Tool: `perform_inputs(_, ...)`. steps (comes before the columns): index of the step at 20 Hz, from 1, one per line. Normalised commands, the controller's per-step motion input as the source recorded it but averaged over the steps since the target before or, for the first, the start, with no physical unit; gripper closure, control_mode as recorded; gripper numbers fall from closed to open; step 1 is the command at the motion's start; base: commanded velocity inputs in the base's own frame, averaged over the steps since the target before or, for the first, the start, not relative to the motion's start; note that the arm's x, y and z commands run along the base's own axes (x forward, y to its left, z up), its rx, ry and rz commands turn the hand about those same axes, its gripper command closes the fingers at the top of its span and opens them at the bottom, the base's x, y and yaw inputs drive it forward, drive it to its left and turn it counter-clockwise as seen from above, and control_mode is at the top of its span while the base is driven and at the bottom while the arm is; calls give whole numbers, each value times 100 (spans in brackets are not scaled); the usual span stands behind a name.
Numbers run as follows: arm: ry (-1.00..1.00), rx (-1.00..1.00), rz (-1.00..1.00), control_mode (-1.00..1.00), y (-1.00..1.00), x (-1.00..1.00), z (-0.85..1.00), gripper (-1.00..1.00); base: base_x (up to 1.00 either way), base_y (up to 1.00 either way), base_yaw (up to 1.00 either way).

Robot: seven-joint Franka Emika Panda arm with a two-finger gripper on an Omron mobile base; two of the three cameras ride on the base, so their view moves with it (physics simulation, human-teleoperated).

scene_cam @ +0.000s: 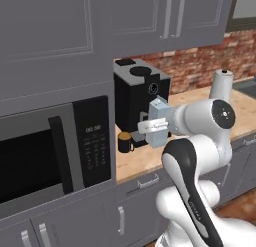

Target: Take a sugar cube from the saucer and place it inside the coffee. Then, grab milk from the fridge and place it next to the coffee on the counter to sweeten the coffee.

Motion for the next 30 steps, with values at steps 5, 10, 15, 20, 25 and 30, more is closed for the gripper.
perform_inputs(5,0,0,0,-100,-8,-4,-3,100,-23,-13,0)
perform_inputs(10,1,0,6,-100,-70,12,-7,100,0,0,0)
perform_inputs(15,8,0,23,-100,-58,30,-46,100,0,0,0)
perform_inputs(20,4,5,32,-100,-18,39,-59,100,0,0,0)
perform_inputs(25,0,17,37,-100,-4,23,-44,100,0,0,0)
perform_inputs(30,0,10,23,-100,0,72,-31,100,0,0,0)
